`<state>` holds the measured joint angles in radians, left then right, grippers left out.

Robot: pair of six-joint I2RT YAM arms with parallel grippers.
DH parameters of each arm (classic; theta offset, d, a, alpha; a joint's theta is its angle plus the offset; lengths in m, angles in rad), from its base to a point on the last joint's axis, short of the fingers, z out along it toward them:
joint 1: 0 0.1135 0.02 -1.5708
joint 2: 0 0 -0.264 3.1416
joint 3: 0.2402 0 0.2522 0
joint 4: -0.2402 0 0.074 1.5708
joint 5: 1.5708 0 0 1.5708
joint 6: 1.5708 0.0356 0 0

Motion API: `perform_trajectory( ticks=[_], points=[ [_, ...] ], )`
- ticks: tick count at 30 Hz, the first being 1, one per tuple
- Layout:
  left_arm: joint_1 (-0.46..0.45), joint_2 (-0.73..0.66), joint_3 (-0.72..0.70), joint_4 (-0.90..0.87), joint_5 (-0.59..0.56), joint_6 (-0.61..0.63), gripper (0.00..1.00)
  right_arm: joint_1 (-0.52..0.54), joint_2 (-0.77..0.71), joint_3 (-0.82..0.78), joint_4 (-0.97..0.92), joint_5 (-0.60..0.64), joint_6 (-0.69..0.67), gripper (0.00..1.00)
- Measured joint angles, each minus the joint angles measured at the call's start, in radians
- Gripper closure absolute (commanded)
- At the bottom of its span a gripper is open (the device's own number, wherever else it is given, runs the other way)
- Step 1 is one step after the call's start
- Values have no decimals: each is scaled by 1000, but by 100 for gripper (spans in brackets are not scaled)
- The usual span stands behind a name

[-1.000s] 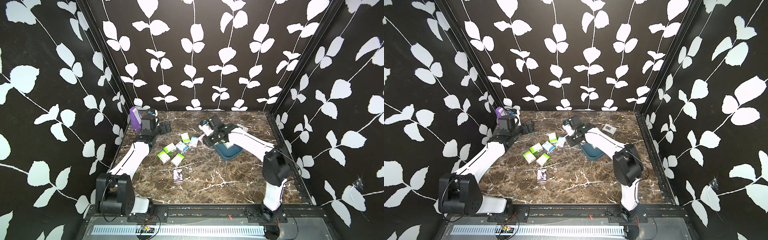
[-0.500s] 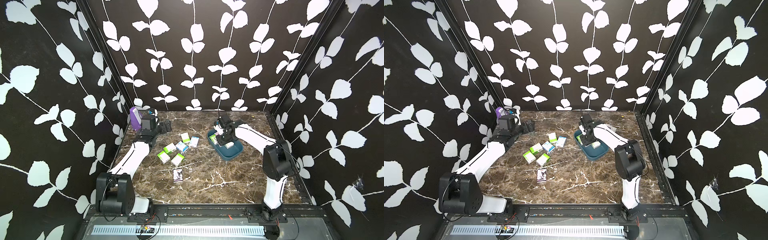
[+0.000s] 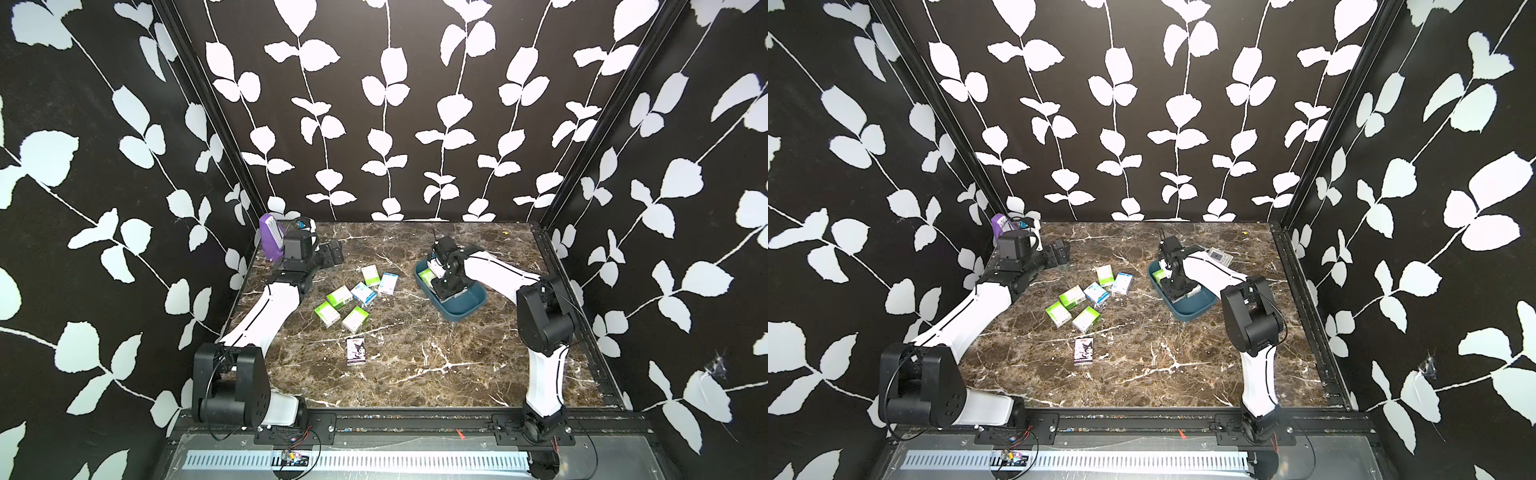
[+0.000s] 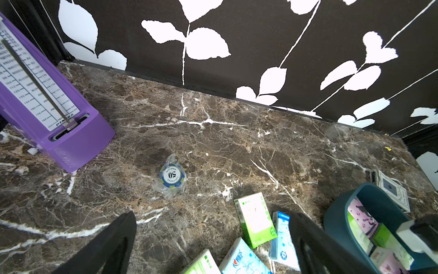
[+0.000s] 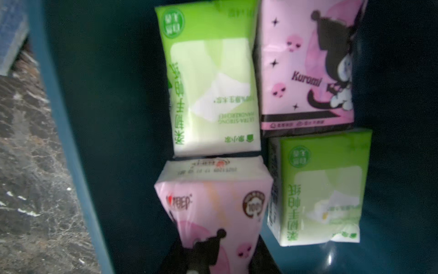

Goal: Put the pocket tissues into the storage box
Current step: Place the pocket tissues in the storage box.

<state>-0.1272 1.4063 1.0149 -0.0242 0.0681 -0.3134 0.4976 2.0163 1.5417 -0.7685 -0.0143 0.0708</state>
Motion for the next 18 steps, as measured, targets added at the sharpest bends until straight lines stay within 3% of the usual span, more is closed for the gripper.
perform_trajectory(
  ticks=[13, 18],
  points=[
    [0, 0, 31, -10, -1, 18, 1, -13, 55, 18, -5, 8, -24, 65],
    [0, 0, 34, -12, -1, 18, 1, -16, 66, 34, -10, 22, -36, 59]
  ],
)
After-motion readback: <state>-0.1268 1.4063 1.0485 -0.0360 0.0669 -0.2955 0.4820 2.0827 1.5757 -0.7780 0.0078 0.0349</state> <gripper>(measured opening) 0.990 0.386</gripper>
